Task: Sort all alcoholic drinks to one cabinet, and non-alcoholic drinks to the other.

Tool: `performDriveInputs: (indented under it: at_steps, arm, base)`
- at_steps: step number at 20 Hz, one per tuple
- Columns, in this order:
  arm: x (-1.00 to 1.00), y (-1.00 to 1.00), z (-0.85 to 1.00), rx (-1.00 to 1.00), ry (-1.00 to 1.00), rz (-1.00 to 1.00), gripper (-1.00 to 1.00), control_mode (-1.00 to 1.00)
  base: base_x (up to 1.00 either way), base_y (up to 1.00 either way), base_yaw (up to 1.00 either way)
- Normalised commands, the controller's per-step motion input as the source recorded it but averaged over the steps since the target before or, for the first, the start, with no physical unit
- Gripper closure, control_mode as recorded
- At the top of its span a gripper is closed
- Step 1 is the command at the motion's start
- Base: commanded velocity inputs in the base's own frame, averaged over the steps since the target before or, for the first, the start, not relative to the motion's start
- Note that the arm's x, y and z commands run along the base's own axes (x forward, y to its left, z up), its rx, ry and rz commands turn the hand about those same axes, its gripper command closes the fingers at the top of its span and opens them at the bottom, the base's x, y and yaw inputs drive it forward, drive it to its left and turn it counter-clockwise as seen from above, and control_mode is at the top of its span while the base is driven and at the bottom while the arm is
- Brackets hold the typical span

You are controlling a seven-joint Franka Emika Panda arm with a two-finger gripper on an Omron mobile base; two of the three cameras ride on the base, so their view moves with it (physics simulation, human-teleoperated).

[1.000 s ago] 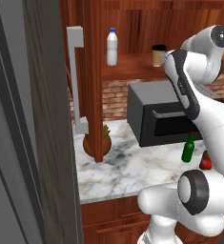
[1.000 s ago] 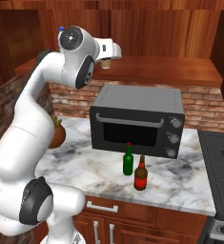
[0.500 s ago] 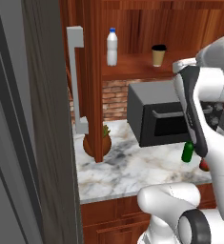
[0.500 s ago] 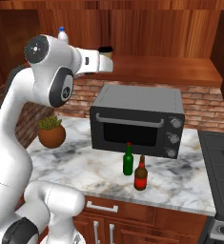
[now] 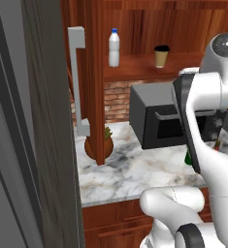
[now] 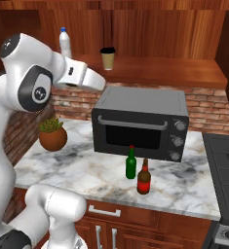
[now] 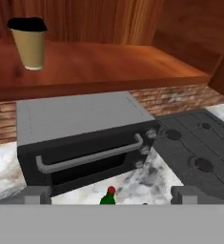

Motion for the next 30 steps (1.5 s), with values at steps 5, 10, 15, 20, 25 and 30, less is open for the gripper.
performDriveInputs:
  at_steps: [5, 10, 15, 20, 25, 30]
  arm:
    - [-0.02, -0.03, -0.34, 0.19, 0.23, -0.26, -1.00, -1.00]
    - [-0.04, -0.03, -0.56, 0.19, 0.04, -0.22, -1.00, -1.00]
    - [0.00, 0.00, -0.59, 0.12, -0.06, -0.19, -1.00, -1.00]
    - [0.00, 0.00, -0.54, 0.03, -0.23, -0.15, -1.00, -1.00]
    - [0.00, 0.00, -0.42, -0.02, -0.27, -0.07, -1.00, -1.00]
    - [0.04, 0.00, -0.27, -0.10, -0.10, -0.08, -1.00, -1.00]
  base:
    - [0.00, 0.00, 0.00]
    - [0.00, 0.00, 0.00]
    - [0.00, 0.00, 0.00]
    - [0.00, 0.00, 0.00]
    - [0.00, 0.00, 0.00]
    - [0.00, 0.00, 0.00]
